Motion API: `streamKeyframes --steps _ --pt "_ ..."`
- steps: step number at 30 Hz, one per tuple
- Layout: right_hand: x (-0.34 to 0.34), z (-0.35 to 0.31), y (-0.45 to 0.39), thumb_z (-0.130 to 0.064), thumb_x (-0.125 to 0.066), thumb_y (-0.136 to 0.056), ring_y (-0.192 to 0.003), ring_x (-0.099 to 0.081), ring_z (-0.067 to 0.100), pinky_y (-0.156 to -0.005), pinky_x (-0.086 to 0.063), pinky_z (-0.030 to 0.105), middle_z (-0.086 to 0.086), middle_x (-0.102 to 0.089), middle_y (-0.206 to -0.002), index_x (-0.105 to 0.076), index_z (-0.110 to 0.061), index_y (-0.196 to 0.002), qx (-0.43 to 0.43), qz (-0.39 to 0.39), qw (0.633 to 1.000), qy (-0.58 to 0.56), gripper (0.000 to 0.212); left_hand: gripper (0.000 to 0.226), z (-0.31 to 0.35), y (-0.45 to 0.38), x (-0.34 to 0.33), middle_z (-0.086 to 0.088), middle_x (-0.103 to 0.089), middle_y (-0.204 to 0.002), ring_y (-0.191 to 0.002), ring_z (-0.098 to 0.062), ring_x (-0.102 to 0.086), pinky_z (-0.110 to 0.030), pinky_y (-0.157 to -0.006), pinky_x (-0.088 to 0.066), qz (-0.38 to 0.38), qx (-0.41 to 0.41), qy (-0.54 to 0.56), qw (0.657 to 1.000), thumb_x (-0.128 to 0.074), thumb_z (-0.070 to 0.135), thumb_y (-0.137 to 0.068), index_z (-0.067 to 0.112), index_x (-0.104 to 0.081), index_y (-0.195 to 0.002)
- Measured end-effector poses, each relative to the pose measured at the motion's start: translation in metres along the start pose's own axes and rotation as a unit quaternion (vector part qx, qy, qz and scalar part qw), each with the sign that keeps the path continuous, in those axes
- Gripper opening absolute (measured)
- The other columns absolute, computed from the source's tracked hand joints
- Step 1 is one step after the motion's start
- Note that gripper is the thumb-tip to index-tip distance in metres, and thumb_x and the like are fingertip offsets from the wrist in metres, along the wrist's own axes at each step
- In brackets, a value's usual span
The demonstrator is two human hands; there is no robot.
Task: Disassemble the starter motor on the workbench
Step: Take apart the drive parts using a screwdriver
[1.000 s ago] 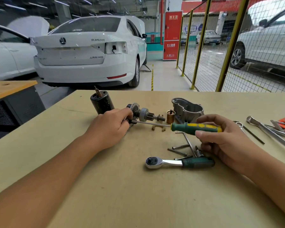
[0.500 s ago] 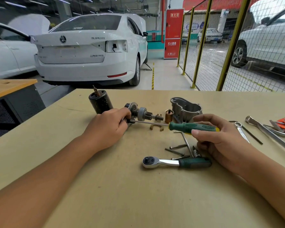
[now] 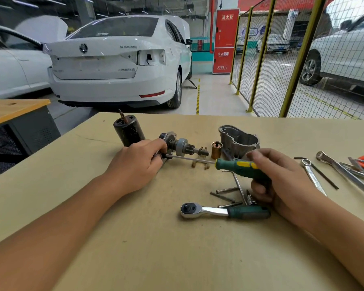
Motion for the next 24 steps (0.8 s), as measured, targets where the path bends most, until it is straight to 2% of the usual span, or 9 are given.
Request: streamKeyframes --steps 2,3,8,10,14,16,20,22,24 --pt "0.001 -0.001 -0.002 -0.043 -0.063 -0.095 -0.042 -0.039 0.018 -0.04 -0.032 0.022 0.023 -0.067 -0.082 -0.067 -0.02 -0.097 -0.013 0.016 1.0 0.02 0.024 0.02 0.0 0.0 0.0 0.011 -0.06 -0.094 -0.082 -0.023 -0.057 -0.042 -0.072 -0.053 0.0 0.001 0.0 1.0 -0.034 0.04 -0.091 0.042 -0.049 -0.104" --pt "0.003 -0.001 -0.002 -0.04 -0.065 -0.093 -0.042 -0.039 0.018 -0.04 -0.033 0.022 0.025 -0.067 -0.082 -0.067 -0.019 -0.097 -0.013 0.015 0.999 0.025 0.022 0.02 0.0 -0.001 0.0 0.011 -0.06 -0.094 -0.082 -0.022 -0.058 -0.042 -0.072 -0.053 0.0 0.001 0.0 1.0 -0.034 0.04 -0.091 0.042 -0.049 -0.104" --pt "0.008 -0.002 -0.001 -0.005 -0.084 -0.062 -0.063 -0.055 0.018 -0.053 -0.047 0.028 0.01 -0.07 -0.091 -0.071 -0.015 -0.101 -0.007 0.019 1.0 -0.02 0.043 0.02 0.0 -0.001 0.001 0.011 -0.061 -0.095 -0.083 -0.023 -0.058 -0.042 -0.073 -0.053 -0.002 0.002 0.0 1.0 -0.035 0.04 -0.091 0.042 -0.05 -0.104" --pt "0.005 -0.003 -0.001 -0.01 -0.084 -0.063 -0.062 -0.054 0.016 -0.051 -0.046 0.027 0.011 -0.069 -0.092 -0.07 -0.014 -0.102 -0.009 0.006 1.0 -0.015 0.041 0.02 0.0 -0.001 0.002 0.01 -0.062 -0.096 -0.085 -0.023 -0.058 -0.042 -0.074 -0.053 -0.001 0.003 0.004 1.0 -0.036 0.039 -0.091 0.041 -0.05 -0.104" --pt "0.001 -0.005 0.001 -0.042 -0.071 -0.08 -0.047 -0.044 0.018 -0.039 -0.034 0.025 0.022 -0.069 -0.088 -0.07 -0.017 -0.099 -0.024 0.006 0.999 0.037 0.031 0.018 0.002 0.0 0.003 0.01 -0.06 -0.092 -0.082 -0.022 -0.057 -0.041 -0.072 -0.053 0.002 0.0 0.004 1.0 -0.038 0.037 -0.092 0.04 -0.051 -0.104" --pt "0.003 -0.005 0.001 -0.032 -0.076 -0.077 -0.047 -0.043 0.019 -0.04 -0.034 0.025 0.021 -0.068 -0.084 -0.068 -0.014 -0.102 -0.017 0.007 0.999 0.045 0.031 0.018 0.002 0.0 0.003 0.01 -0.06 -0.091 -0.082 -0.022 -0.057 -0.041 -0.072 -0.053 0.001 -0.003 0.004 1.0 -0.039 0.037 -0.091 0.04 -0.052 -0.104" --pt "0.008 -0.004 0.001 -0.005 -0.085 -0.057 -0.06 -0.054 0.021 -0.055 -0.053 0.031 0.009 -0.071 -0.086 -0.071 -0.014 -0.102 -0.011 0.015 0.999 0.033 0.048 0.025 -0.001 -0.001 0.004 0.011 -0.063 -0.092 -0.082 -0.021 -0.059 -0.041 -0.072 -0.054 0.004 0.005 0.012 1.0 -0.041 0.04 -0.088 0.042 -0.055 -0.109" --pt "0.002 -0.005 0.002 -0.01 -0.085 -0.059 -0.058 -0.053 0.021 -0.053 -0.052 0.03 0.008 -0.071 -0.085 -0.071 -0.013 -0.103 -0.013 0.001 0.999 0.033 0.046 0.035 -0.001 -0.001 0.006 0.012 -0.064 -0.091 -0.078 -0.02 -0.059 -0.039 -0.07 -0.054 0.007 0.009 0.02 1.0 -0.042 0.041 -0.088 0.047 -0.051 -0.12" --pt "-0.005 -0.009 0.003 -0.029 -0.08 -0.07 -0.051 -0.047 0.019 -0.042 -0.041 0.026 0.012 -0.069 -0.079 -0.068 -0.012 -0.107 -0.018 -0.011 0.999 0.048 0.043 0.043 -0.002 -0.002 0.009 0.011 -0.066 -0.093 -0.074 -0.019 -0.059 -0.039 -0.069 -0.054 0.014 0.013 0.028 0.999 -0.043 0.042 -0.087 0.052 -0.044 -0.129"
Point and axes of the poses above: each hand's wrist, its own y-axis away from the middle knuckle, its own x-axis out of the back of the hand, z = x × y, the point moved 4 cm from there along -y, towards the middle knuckle
